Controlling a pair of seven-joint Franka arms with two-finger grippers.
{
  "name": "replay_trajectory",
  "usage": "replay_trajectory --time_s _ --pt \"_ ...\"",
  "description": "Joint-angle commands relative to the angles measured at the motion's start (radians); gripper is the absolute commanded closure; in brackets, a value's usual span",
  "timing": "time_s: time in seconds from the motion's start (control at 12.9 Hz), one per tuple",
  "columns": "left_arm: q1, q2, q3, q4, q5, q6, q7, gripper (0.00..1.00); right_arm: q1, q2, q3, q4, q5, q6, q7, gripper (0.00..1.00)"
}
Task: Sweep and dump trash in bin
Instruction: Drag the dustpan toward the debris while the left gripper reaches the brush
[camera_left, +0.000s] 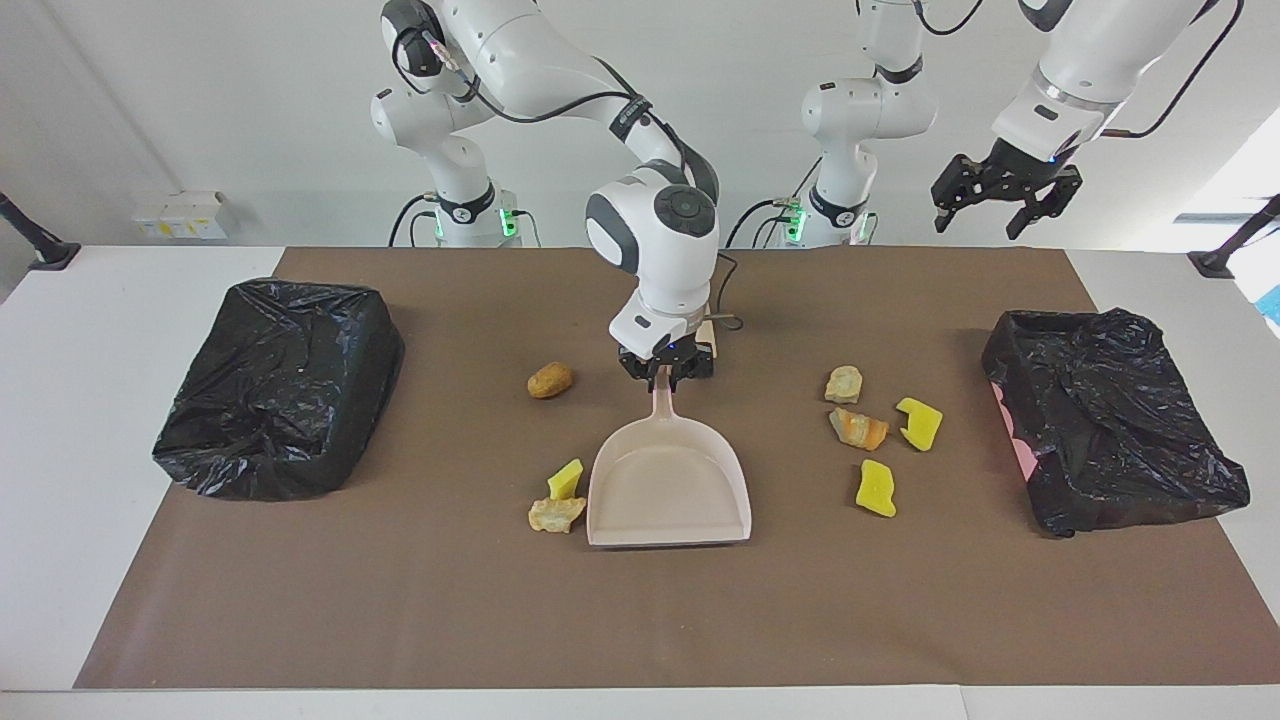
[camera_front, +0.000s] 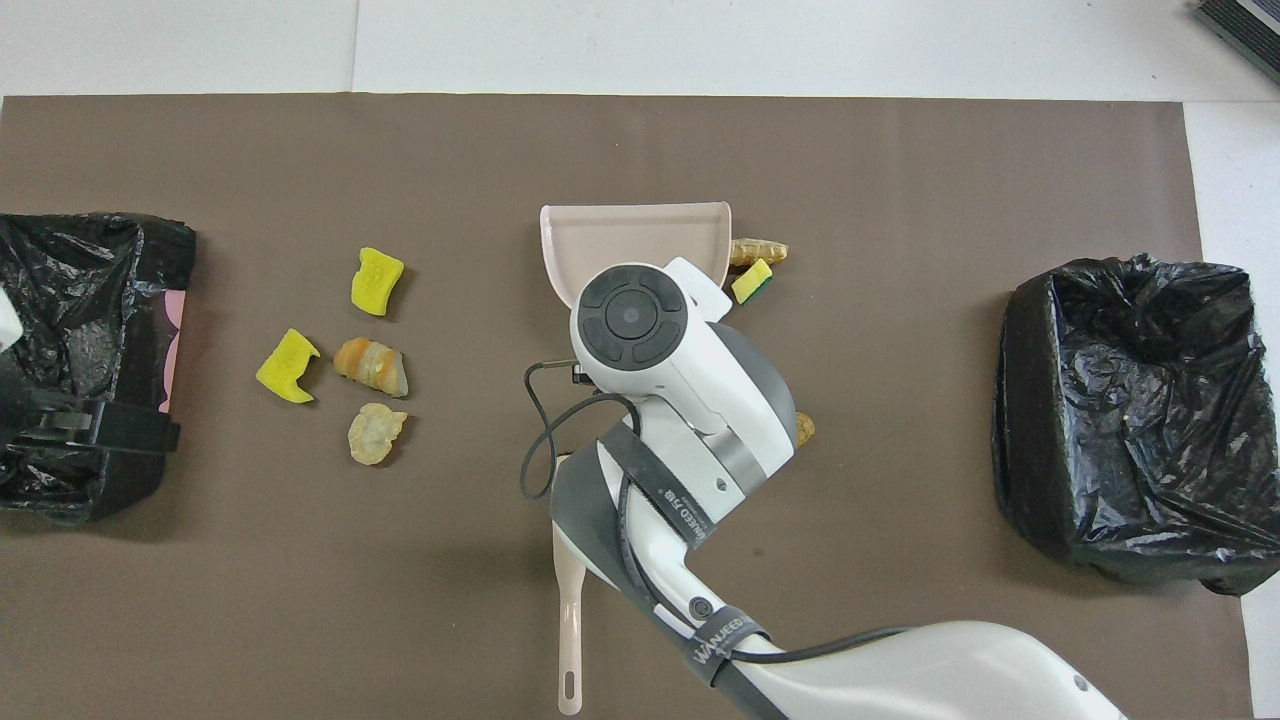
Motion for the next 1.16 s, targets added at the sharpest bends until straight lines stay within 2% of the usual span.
replay_trajectory --time_s 0.0,0.23,0.39,0.62,0.93,1.09 --pt "-0.048 -0.070 0.010 -0.096 -0.011 0.006 -0.013 0.00 -0.054 -0.088 0.011 -0.012 0.002 -0.068 -0.007 1.00" --pt "-0.187 -0.080 0.010 -0.203 -0.011 0.037 -0.155 0.00 -0.116 -0.147 0.011 -0.012 0.002 -0.168 -0.187 1.00" --pt "-0.293 -0.083 0.009 -0.289 -0.012 0.133 -0.268 0.00 -0.155 -0.171 0.010 -0.010 0.002 -0.214 -0.373 1.00" --pt "-0.407 -0.075 0.009 -0.364 -0.079 0.257 -0.394 0.00 -0.227 -0.184 0.009 -0.012 -0.001 -0.249 -0.635 1.00" --pt "-0.600 -0.060 0.009 -0.510 -0.081 0.423 -0.572 0.00 -0.302 -0.196 0.006 -0.015 -0.015 -0.297 -0.992 1.00" --pt "-0.691 0.004 0.009 -0.568 -0.081 0.516 -0.649 0.00 -0.324 -0.198 0.003 -0.024 -0.020 -0.297 -1.144 1.00"
